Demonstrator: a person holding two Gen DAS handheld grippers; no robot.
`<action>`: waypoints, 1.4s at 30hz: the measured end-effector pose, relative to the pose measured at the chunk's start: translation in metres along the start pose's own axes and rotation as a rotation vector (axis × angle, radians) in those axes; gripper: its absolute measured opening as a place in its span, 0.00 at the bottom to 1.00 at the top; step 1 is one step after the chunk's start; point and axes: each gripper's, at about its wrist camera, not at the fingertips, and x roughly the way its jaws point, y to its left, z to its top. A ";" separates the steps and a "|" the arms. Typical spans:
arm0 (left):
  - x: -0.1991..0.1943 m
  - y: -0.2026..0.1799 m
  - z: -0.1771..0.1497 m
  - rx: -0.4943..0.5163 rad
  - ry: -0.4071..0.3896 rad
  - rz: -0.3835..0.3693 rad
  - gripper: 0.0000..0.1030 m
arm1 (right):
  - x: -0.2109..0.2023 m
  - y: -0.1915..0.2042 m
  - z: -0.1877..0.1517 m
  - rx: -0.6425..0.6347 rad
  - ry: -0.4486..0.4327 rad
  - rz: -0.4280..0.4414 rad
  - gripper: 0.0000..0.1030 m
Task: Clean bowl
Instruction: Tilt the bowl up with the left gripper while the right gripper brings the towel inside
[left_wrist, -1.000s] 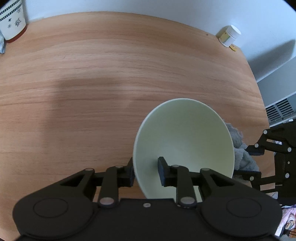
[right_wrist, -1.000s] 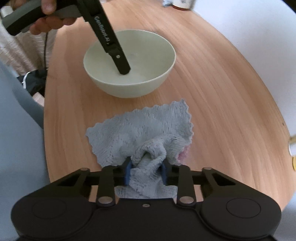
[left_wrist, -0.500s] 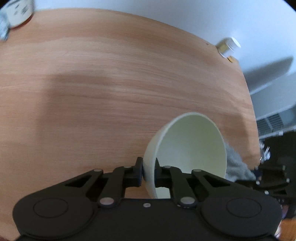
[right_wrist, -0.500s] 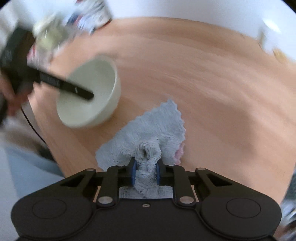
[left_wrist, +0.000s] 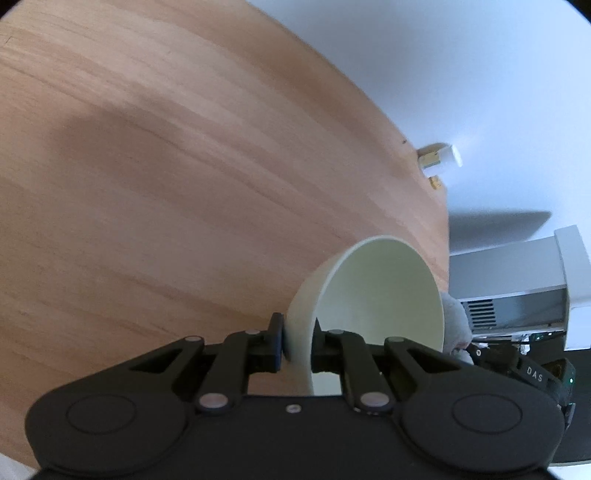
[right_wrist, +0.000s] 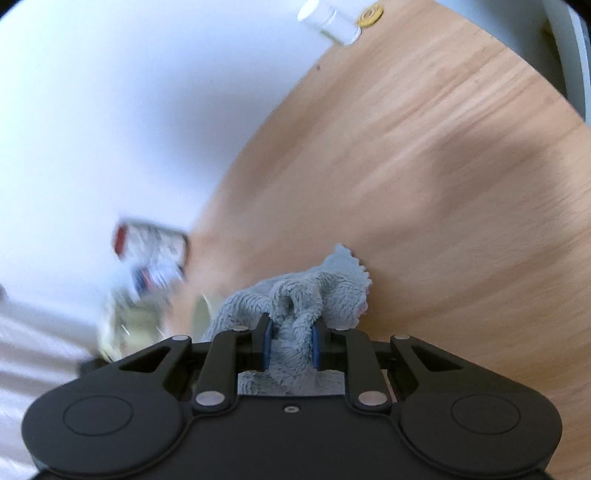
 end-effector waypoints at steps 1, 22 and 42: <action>-0.001 -0.001 0.001 0.004 -0.007 -0.005 0.10 | 0.005 0.004 -0.001 0.013 0.006 0.007 0.22; -0.029 0.017 -0.012 -0.143 -0.125 -0.014 0.12 | 0.053 0.002 -0.031 0.351 0.052 -0.074 0.22; -0.037 0.014 -0.012 -0.102 -0.107 -0.039 0.11 | 0.045 0.029 -0.006 0.127 0.052 0.051 0.22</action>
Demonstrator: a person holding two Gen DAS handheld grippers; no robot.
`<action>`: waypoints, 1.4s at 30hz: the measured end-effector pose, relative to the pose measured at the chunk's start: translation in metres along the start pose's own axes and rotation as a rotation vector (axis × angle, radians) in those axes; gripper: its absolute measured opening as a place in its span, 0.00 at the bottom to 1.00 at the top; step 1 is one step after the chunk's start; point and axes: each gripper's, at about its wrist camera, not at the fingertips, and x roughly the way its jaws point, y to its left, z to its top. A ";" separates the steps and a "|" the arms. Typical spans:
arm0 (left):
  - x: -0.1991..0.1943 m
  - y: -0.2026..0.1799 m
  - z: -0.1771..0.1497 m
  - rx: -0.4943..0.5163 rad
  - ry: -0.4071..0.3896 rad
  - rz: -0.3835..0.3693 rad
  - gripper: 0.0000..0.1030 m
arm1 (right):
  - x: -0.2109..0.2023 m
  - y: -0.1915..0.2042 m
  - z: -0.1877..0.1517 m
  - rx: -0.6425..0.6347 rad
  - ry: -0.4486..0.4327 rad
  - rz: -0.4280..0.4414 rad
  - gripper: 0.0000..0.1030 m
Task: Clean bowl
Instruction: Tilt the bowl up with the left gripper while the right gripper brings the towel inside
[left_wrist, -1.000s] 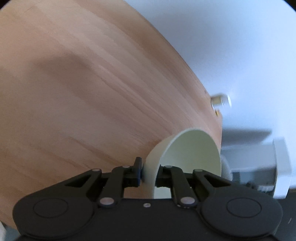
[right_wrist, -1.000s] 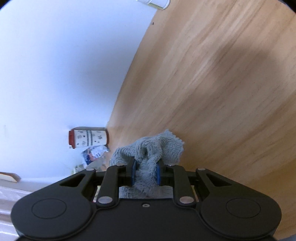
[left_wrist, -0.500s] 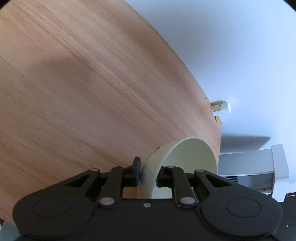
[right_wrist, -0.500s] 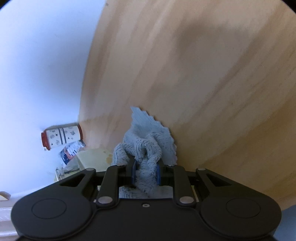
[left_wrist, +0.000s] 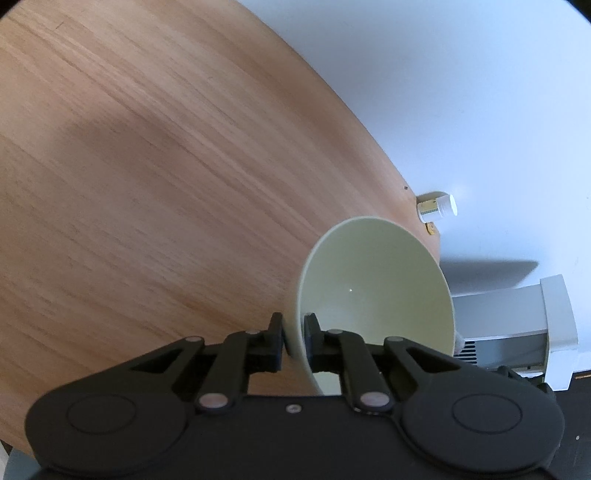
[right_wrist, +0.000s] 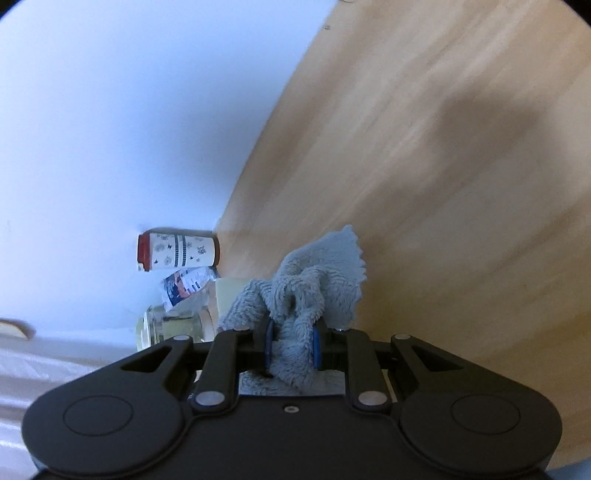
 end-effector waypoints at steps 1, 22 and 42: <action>0.000 -0.001 0.000 0.005 0.002 -0.004 0.11 | 0.001 0.000 0.003 -0.005 0.000 0.000 0.22; 0.006 -0.021 -0.006 0.119 0.088 0.028 0.11 | -0.001 -0.009 0.028 -0.039 0.088 0.021 0.22; 0.014 -0.039 -0.016 0.196 0.128 -0.005 0.15 | 0.031 -0.043 0.023 0.032 0.241 -0.005 0.22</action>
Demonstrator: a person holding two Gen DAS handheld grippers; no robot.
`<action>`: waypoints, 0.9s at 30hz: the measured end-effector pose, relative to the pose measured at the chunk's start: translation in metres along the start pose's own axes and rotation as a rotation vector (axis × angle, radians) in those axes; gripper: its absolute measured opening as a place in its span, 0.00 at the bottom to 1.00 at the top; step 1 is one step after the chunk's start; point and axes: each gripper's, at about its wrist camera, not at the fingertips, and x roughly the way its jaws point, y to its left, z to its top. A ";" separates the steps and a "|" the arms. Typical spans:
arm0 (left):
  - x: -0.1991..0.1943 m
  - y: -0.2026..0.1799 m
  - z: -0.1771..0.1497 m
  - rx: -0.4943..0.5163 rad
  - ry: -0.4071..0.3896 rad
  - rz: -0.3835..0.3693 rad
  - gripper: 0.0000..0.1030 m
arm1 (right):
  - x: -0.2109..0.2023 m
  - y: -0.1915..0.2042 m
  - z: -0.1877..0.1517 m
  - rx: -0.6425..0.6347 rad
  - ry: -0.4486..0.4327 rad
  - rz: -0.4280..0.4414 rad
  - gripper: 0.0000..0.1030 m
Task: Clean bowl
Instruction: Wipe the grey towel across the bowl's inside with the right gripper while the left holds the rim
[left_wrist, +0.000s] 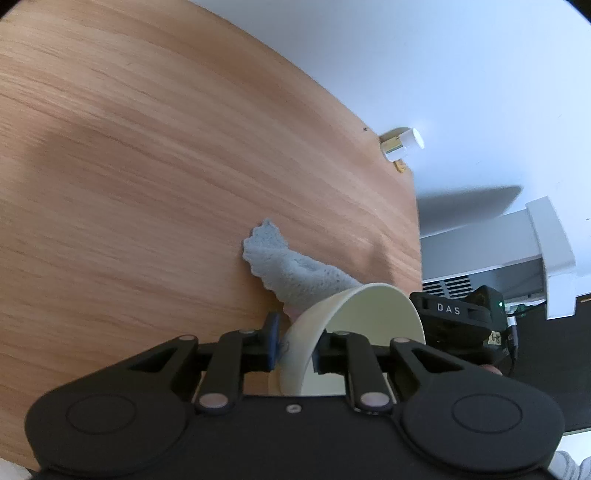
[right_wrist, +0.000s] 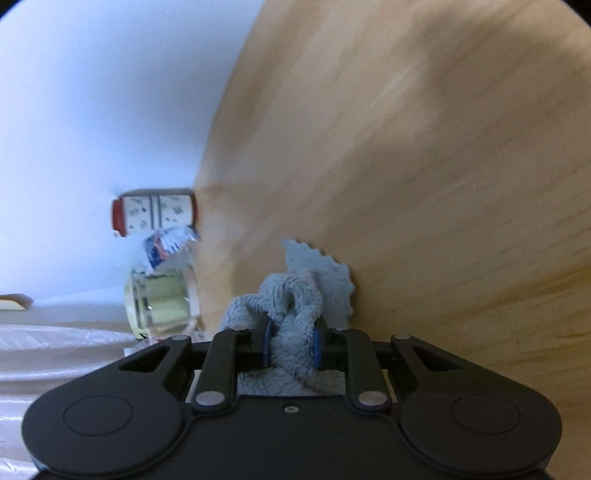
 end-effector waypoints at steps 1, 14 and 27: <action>0.001 -0.001 0.000 0.004 0.001 0.008 0.15 | 0.001 0.000 0.000 -0.001 0.004 -0.004 0.22; 0.005 -0.028 0.000 0.143 0.010 0.005 0.14 | -0.013 0.053 0.019 -0.181 0.039 0.022 0.22; 0.005 -0.036 -0.004 0.171 0.041 0.036 0.15 | 0.032 0.032 0.024 -0.241 0.259 -0.140 0.22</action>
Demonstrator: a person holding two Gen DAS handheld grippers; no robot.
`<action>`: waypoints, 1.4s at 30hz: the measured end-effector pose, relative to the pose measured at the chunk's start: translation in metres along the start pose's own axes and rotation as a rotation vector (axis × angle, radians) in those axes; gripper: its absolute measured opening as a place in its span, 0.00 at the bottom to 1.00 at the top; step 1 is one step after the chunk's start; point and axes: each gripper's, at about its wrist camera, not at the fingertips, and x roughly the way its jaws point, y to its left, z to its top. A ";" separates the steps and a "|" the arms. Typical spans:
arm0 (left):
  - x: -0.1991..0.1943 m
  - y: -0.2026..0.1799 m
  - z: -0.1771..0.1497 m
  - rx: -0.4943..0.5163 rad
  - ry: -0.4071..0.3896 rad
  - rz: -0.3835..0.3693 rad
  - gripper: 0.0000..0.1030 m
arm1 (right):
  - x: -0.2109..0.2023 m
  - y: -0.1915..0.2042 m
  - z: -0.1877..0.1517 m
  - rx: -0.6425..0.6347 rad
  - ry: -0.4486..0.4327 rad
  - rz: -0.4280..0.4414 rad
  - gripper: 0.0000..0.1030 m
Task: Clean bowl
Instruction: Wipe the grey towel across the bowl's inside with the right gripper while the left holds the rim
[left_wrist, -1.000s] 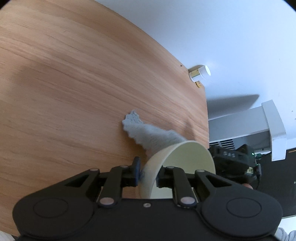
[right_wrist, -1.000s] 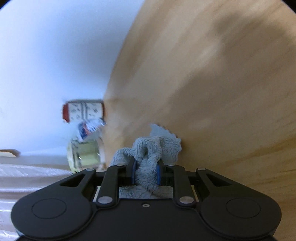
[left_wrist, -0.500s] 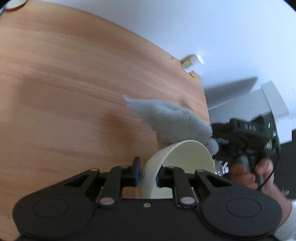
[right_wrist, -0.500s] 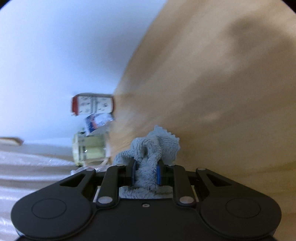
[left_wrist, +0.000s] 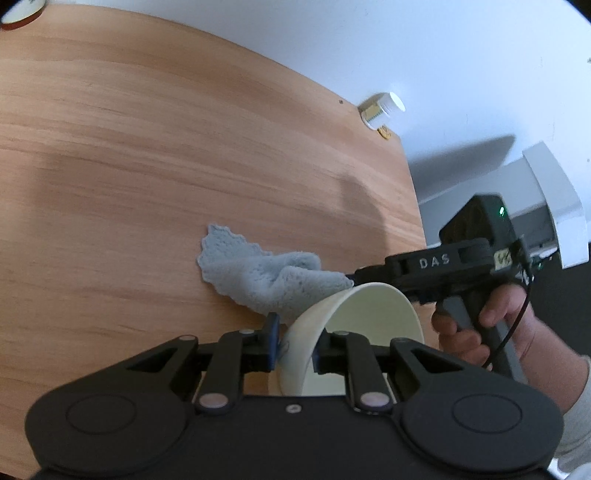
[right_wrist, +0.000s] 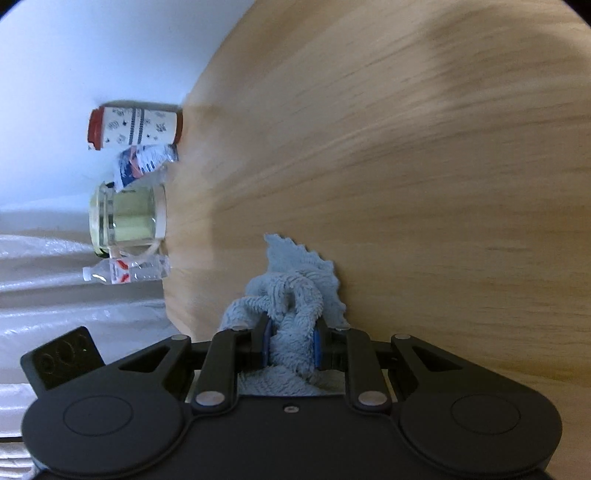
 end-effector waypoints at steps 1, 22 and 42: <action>-0.001 -0.001 0.000 0.009 -0.001 0.000 0.15 | -0.002 0.004 0.001 -0.018 0.003 0.000 0.22; 0.003 -0.006 0.000 0.078 -0.003 0.001 0.16 | 0.018 0.027 0.022 -0.161 0.212 -0.064 0.22; -0.004 0.029 0.010 -0.065 -0.065 -0.015 0.17 | -0.010 0.000 0.008 -0.043 0.011 0.129 0.22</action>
